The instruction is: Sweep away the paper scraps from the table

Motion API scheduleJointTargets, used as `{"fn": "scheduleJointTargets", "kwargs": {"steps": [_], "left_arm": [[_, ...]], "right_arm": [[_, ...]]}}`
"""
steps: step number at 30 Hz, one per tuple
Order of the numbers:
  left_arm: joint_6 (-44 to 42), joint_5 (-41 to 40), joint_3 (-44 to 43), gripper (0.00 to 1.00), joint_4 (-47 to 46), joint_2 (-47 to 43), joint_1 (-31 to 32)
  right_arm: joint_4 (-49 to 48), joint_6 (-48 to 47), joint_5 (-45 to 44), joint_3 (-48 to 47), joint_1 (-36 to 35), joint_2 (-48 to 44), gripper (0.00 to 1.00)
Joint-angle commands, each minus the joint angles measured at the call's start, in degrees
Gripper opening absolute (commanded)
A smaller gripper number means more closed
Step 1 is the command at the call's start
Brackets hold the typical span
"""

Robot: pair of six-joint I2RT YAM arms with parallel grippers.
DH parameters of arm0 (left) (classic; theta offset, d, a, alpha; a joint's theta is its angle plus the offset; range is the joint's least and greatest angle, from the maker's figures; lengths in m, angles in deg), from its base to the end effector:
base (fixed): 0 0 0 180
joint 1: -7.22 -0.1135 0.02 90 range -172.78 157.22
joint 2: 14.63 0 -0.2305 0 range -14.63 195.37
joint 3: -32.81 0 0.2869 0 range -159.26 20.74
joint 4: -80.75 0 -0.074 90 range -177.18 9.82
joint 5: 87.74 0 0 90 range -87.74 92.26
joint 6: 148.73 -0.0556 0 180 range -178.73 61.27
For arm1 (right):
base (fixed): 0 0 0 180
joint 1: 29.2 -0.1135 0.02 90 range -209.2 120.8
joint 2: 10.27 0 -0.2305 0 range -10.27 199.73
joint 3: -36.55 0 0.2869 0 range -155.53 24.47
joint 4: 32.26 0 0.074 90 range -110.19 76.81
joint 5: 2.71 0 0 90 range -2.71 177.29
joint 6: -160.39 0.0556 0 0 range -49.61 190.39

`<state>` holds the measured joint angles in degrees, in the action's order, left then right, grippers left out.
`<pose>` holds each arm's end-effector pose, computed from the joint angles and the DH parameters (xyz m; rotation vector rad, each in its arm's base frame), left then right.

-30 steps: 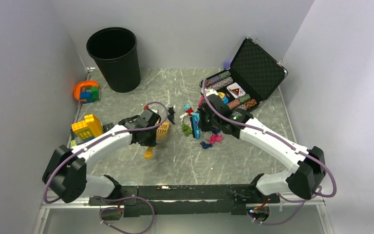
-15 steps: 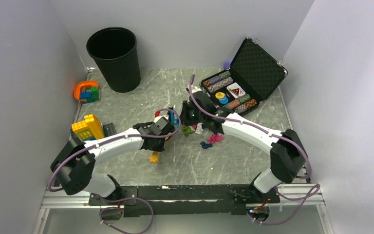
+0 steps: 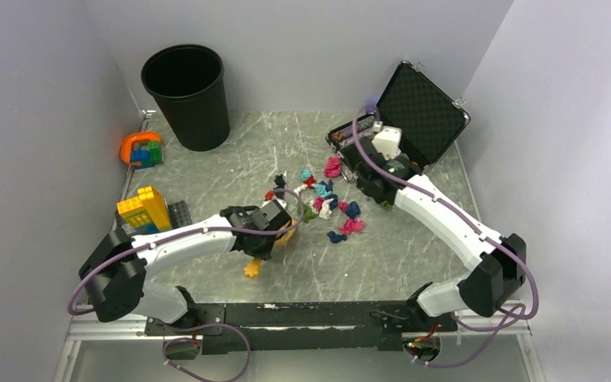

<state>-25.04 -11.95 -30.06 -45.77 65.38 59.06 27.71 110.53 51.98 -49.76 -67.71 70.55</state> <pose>0.1940 -0.2248 0.1353 0.3727 2.7014 -0.0666 0.2846 0.1854 0.2713 0.2657 2.2838 -0.0989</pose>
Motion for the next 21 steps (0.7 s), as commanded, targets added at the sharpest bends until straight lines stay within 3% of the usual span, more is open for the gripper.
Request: {"fn": "scheduleJointTargets", "kwargs": {"steps": [1,10,16,21], "left_arm": [[-1.79,5.86,-2.67,0.0,6.96,-3.58,4.95],[-6.15,13.27,-6.39,0.0,7.86,-2.05,11.6],[-7.54,14.39,-9.7,0.0,7.3,2.38,12.57],[-8.3,14.69,-10.25,0.0,5.52,4.71,12.68]], "right_arm": [[14.36,6.27,-14.96,1.73,4.69,-1.95,0.0],[20.54,11.24,-25.37,1.25,9.09,12.63,0.0],[8.51,-1.15,-22.24,-0.22,8.49,22.92,0.0],[-2.09,-15.42,-11.55,4.31,3.98,20.49,0.0]]}}
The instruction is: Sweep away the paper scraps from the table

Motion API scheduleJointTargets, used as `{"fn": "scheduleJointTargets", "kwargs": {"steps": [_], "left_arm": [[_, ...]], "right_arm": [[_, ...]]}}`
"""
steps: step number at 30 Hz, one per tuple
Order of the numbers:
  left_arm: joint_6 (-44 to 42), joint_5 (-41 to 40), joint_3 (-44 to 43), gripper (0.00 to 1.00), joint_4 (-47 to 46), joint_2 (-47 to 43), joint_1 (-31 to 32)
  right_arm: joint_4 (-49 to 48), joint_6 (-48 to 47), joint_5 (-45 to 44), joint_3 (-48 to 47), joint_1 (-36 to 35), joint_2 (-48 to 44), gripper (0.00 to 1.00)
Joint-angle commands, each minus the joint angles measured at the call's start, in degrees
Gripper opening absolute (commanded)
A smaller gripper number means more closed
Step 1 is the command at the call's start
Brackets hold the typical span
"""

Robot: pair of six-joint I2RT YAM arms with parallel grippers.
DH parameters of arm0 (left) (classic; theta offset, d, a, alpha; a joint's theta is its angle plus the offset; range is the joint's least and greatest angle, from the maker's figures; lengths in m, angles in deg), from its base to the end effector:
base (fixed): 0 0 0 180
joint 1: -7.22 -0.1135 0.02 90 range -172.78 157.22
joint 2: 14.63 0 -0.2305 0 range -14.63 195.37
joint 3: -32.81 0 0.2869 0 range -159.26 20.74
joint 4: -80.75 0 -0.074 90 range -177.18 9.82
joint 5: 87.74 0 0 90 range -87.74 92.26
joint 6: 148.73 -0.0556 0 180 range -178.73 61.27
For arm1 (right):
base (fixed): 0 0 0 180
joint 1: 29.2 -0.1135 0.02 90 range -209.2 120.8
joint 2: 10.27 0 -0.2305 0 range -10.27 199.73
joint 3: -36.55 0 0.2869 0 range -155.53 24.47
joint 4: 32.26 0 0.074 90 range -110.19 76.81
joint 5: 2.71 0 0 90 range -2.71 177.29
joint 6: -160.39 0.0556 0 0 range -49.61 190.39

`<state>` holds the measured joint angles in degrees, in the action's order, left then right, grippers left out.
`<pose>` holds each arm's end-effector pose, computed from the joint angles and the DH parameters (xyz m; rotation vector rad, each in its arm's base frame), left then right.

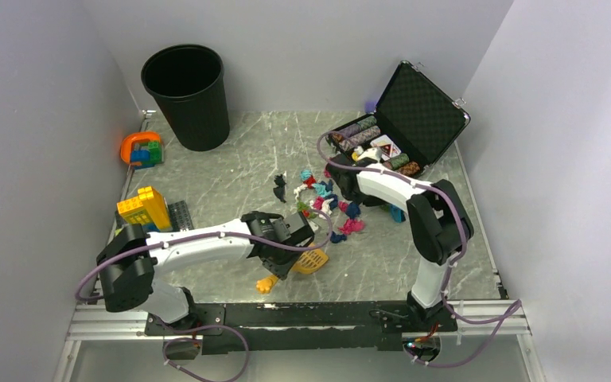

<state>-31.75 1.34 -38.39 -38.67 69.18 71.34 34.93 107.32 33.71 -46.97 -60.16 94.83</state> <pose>0.1373 -0.2809 0.1560 0.9237 2.7602 -0.2906 0.3224 0.1412 0.1235 0.1390 2.4143 -0.9984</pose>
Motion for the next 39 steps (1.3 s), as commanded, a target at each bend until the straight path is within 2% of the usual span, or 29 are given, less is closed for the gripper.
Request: {"fn": "scheduleJointTargets", "kwargs": {"steps": [1,7,12,15,18,28,30,32,34,39], "left_arm": [[-1.63,1.31,-1.87,0.0,-2.06,1.2,0.39],[-1.94,1.1,-1.9,0.0,-3.44,2.42,0.39],[-2.15,-1.07,-2.27,0.0,-3.08,2.63,0.39],[-2.37,-1.36,-2.57,0.0,-2.97,3.23,0.39],[-2.25,-1.59,-3.22,0.0,-2.73,3.95,0.39],[-2.18,-1.86,-5.05,0.0,-1.86,5.31,0.39],[-2.28,-1.91,-5.65,0.0,-1.76,5.88,0.37],[-2.14,-2.01,-6.02,0.0,-1.85,6.39,0.39],[-1.64,-1.89,-6.02,0.0,-2.39,6.9,0.27],[-0.46,-1.14,-6.21,0.0,-3.73,8.49,-0.42]], "right_arm": [[-10.93,-14.76,10.35,2.55,-4.46,-4.9,0.0],[-15.38,-21.15,33.7,5.58,-10.1,-11.99,0.0],[-14.49,-21.19,42.09,4.69,-11.85,-21.73,0.0],[-11.71,-21.52,39.78,2.92,-11.35,-25.42,0.0],[-8.52,-22.15,34.62,0.29,-10.31,-25.0,0.0],[-0.29,-24.74,22.52,-8.11,-9.12,-9.49,0.0],[1.5,-25.11,23.1,-8.84,-9.12,-6.29,0.0],[1.4,-26.18,27.5,-8.35,-9.32,-4.43,0.0],[-0.84,-28.08,35.81,-6.53,-9.96,-4.39,0.0],[-7.11,-30.0,56.44,-3.11,-11.02,-9.61,0.0]]}}
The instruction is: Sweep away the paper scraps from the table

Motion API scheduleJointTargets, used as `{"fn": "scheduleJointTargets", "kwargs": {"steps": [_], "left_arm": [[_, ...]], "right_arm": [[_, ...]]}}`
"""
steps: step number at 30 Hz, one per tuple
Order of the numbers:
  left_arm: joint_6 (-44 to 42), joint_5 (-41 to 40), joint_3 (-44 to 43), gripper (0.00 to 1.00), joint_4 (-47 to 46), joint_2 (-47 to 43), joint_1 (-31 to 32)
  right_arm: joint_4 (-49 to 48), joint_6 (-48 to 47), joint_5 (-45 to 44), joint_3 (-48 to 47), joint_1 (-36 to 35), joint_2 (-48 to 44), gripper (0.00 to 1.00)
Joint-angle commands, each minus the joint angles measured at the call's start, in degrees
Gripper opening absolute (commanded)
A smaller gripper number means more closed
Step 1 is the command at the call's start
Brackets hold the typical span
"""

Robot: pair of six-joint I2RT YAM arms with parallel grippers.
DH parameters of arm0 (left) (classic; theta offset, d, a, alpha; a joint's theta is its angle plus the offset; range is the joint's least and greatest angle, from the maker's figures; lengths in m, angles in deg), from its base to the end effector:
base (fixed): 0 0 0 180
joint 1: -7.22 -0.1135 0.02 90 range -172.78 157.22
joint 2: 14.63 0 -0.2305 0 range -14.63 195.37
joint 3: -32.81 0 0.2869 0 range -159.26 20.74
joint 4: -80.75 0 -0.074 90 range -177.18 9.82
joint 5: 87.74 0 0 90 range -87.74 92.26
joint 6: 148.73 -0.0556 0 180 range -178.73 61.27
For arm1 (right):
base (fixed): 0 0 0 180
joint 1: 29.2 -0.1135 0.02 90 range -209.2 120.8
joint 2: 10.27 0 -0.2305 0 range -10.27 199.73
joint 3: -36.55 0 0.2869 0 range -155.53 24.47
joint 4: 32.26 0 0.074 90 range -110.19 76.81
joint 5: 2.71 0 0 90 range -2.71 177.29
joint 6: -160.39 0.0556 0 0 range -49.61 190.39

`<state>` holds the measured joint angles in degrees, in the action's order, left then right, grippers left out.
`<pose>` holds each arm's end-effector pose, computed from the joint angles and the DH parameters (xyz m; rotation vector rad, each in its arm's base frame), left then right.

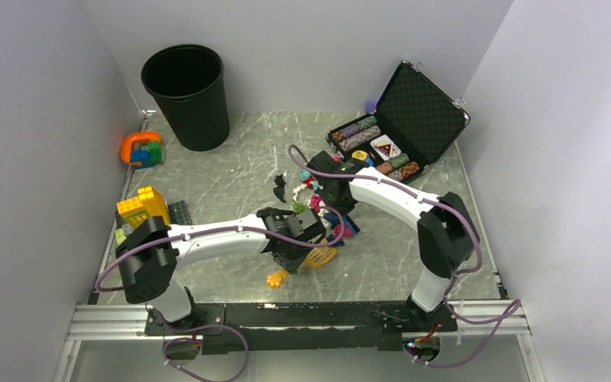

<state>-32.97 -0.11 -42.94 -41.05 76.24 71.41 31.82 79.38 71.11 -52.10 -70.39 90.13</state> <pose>0.1491 -0.3030 0.1450 0.9447 2.7371 -0.2576 0.2914 0.2344 0.1583 -0.7268 2.6960 -0.2123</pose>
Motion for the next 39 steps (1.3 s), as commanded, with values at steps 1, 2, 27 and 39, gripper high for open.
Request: {"fn": "scheduleJointTargets", "kwargs": {"steps": [1,2,27,39], "left_arm": [[0.97,0.05,-1.73,0.0,-1.42,1.72,-0.59],[1.14,-0.45,-1.84,0.0,-1.33,1.89,-0.75],[8.08,0.4,2.39,0.0,1.78,-1.81,-4.2],[3.73,-0.16,0.66,0.0,0.34,0.39,-7.22]], "right_arm": [[-4.9,-2.13,21.62,2.65,-0.75,-6.41,0.0],[-5.47,-2.07,23.86,3.13,-0.53,-8.14,0.0],[0.29,-3.9,-3.79,-11.37,9.24,1.26,0.0],[-3.85,-12.94,17.14,-11.73,3.19,7.71,0.0]]}}
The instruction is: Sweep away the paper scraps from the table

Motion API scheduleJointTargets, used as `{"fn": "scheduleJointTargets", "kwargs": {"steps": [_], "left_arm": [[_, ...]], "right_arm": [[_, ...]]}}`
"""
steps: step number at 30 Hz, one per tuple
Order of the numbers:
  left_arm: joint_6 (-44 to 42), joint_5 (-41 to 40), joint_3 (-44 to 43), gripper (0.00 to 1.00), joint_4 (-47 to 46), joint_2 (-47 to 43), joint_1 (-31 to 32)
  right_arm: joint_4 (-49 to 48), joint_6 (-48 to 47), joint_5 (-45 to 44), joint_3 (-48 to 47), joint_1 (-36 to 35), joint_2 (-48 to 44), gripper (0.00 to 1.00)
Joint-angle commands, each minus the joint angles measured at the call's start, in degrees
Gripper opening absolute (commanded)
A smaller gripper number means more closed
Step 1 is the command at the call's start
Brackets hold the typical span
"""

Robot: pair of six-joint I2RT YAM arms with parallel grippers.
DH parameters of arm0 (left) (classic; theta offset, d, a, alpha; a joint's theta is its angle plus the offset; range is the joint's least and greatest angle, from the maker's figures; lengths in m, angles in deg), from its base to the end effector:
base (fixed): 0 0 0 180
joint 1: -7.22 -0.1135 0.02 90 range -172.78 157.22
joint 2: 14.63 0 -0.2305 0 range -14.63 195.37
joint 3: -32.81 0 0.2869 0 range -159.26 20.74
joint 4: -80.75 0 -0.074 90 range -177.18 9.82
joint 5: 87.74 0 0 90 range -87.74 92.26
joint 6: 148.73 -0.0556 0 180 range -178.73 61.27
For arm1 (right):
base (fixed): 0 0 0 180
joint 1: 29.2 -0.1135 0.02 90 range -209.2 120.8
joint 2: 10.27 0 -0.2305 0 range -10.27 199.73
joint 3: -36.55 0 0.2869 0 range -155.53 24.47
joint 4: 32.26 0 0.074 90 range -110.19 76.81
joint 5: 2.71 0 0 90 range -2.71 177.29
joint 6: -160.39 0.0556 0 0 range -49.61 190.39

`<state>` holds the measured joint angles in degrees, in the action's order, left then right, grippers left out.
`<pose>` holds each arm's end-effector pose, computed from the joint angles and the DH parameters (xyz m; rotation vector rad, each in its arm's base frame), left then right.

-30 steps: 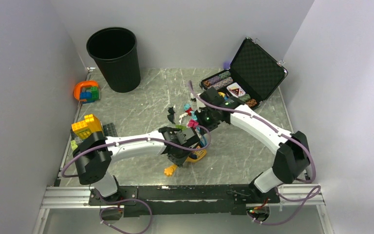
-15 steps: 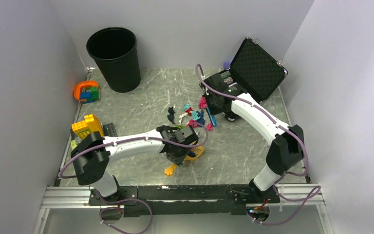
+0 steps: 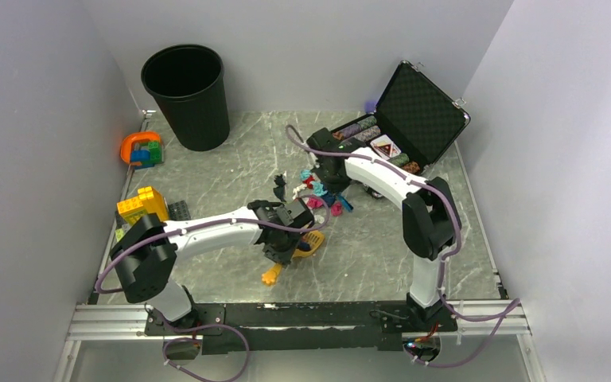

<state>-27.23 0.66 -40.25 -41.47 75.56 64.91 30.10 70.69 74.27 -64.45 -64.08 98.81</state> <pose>0.1770 -0.2770 0.1344 0.6574 2.8499 -0.2429 0.3536 0.2312 0.1702 -0.7642 2.6369 -0.1556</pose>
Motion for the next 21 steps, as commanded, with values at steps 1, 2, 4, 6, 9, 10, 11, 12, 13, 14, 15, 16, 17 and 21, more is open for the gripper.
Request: {"fn": "scheduleJointTargets", "kwargs": {"steps": [1,2,4,6,9,10,11,12,13,14,15,16,17,21], "left_arm": [[-2.43,-1.52,-2.24,0.0,0.23,1.31,-0.74],[-2.76,-2.12,-2.35,0.0,-0.31,1.44,-0.8],[-3.16,-3.26,-2.64,0.0,-1.08,2.17,-0.97],[-3.69,-3.8,-3.14,0.0,-1.42,3.11,-1.25],[-4.15,-4.96,-3.39,0.0,-2.51,4.15,-1.26],[-4.43,-5.1,-3.43,0.0,-3.0,4.38,-1.27],[-4.7,-5.14,-3.26,0.0,-3.54,4.52,-1.24],[-4.91,-5.32,-3.1,0.0,-3.99,4.67,-1.26],[-4.83,-5.65,-2.83,0.0,-4.27,4.79,-1.27],[-4.73,-6.01,-2.71,0.0,-4.57,4.81,-1.27],[-4.7,-6.25,-2.45,0.0,-4.9,4.82,-1.24],[-4.7,-6.3,-2.14,0.0,-5.33,4.75,-1.25],[-4.66,-6.43,-1.81,0.0,-5.72,4.6,-1.25],[-4.75,-6.76,0.4,0.0,-8.48,3.26,-1.2]], "right_arm": [[-3.13,-4.37,17.04,1.6,-3.51,-2.32,0.0],[-4.27,-4.24,20.23,2.69,-3.69,-3.13,0.0],[-5.5,-4.16,26.46,4.65,-3.71,-5.27,0.0],[-5.82,-3.43,30.56,5.75,-3.66,-6.81,0.0],[-6.16,-1.7,34.42,6.85,-3.23,-9.5,0.0],[-6.24,-1.27,35.23,7.03,-3.16,-10.5,0.0],[-6.25,-0.79,36.0,7.28,-2.82,-11.45,0.0],[-6.25,-0.5,36.67,7.54,-2.46,-12.53,0.0],[-6.17,-0.4,37.06,7.81,-2.14,-13.47,0.0],[-5.85,-0.34,36.85,8.1,-1.86,-14.61,0.0],[-5.27,0.12,35.88,8.15,-1.81,-15.55,0.0],[-4.68,1.34,34.68,8.27,-1.65,-16.36,0.0],[-4.1,1.91,32.94,8.32,-1.47,-17.09,0.0],[-2.55,4.5,24.43,8.57,-0.88,-19.6,0.0]]}}
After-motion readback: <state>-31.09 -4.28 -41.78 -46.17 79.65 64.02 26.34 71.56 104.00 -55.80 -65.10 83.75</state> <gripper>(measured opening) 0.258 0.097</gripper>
